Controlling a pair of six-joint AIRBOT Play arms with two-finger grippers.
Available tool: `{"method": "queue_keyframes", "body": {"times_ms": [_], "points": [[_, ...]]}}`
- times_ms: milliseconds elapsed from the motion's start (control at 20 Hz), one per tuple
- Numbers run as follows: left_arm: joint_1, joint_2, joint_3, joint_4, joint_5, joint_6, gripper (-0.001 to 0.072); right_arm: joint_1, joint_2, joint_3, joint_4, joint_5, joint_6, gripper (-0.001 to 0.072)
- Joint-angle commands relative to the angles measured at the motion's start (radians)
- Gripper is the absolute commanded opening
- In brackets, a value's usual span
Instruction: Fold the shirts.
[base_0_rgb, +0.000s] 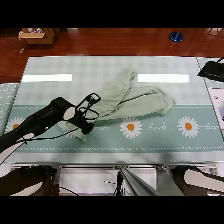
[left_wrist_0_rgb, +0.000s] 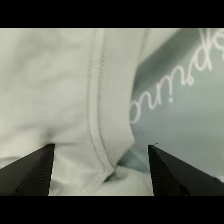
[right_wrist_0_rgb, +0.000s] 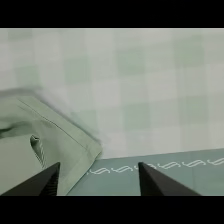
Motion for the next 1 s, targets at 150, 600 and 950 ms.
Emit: {"method": "queue_keyframes", "body": {"times_ms": [150, 600, 950], "points": [[-0.006, -0.082, 0.0, 0.017, 0.045, -0.013, 0.0713, 0.0, 0.0, 0.0, 0.003, 0.003, -0.005, 0.0531], [-0.031, -0.086, 0.043, -0.017, -0.08, -0.039, 0.0033, 0.0, 0.0, 0.0, 0.003, 0.005, -0.008, 0.0531], [-0.026, 0.044, 0.252, -0.009, -0.167, -0.04, 0.0031, 0.0, 0.0, 0.0, -0.009, 0.006, -0.009, 0.053]]}}
